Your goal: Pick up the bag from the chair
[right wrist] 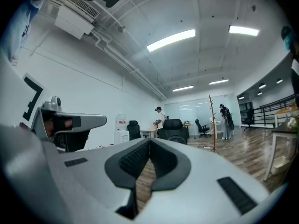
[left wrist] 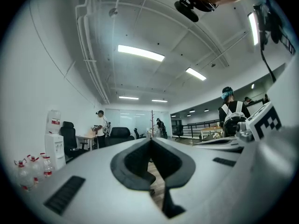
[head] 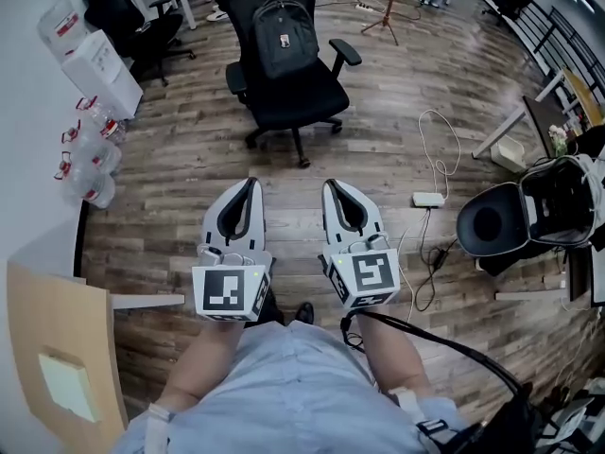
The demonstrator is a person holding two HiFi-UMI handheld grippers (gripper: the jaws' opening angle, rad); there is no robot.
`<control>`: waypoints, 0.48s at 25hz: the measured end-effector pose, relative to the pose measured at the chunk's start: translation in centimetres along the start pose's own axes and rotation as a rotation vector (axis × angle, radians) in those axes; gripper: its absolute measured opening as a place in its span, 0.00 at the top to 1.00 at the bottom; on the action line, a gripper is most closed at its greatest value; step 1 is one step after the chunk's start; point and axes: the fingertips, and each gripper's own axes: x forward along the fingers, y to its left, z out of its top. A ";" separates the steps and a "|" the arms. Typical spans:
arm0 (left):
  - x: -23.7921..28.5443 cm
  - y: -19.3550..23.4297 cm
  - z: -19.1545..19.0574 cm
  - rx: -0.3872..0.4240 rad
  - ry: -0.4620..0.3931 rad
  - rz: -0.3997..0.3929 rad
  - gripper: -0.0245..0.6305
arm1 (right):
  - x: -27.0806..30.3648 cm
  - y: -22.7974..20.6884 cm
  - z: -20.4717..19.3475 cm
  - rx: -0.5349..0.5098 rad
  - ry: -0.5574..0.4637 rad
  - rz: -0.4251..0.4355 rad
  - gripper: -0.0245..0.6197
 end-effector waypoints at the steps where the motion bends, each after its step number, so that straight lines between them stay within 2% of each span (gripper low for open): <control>1: 0.2 0.0 -0.2 0.001 0.005 0.002 0.96 | 0.3 -0.3 -0.2 0.005 0.004 -0.001 0.96; 7: 2.6 1.3 -1.7 -0.005 0.024 0.010 0.96 | 3.0 -1.5 -1.2 0.017 0.017 0.007 0.96; 12: 7.0 3.5 -2.9 -0.025 0.033 0.000 0.96 | 7.4 -3.4 -1.8 0.018 0.037 -0.007 0.96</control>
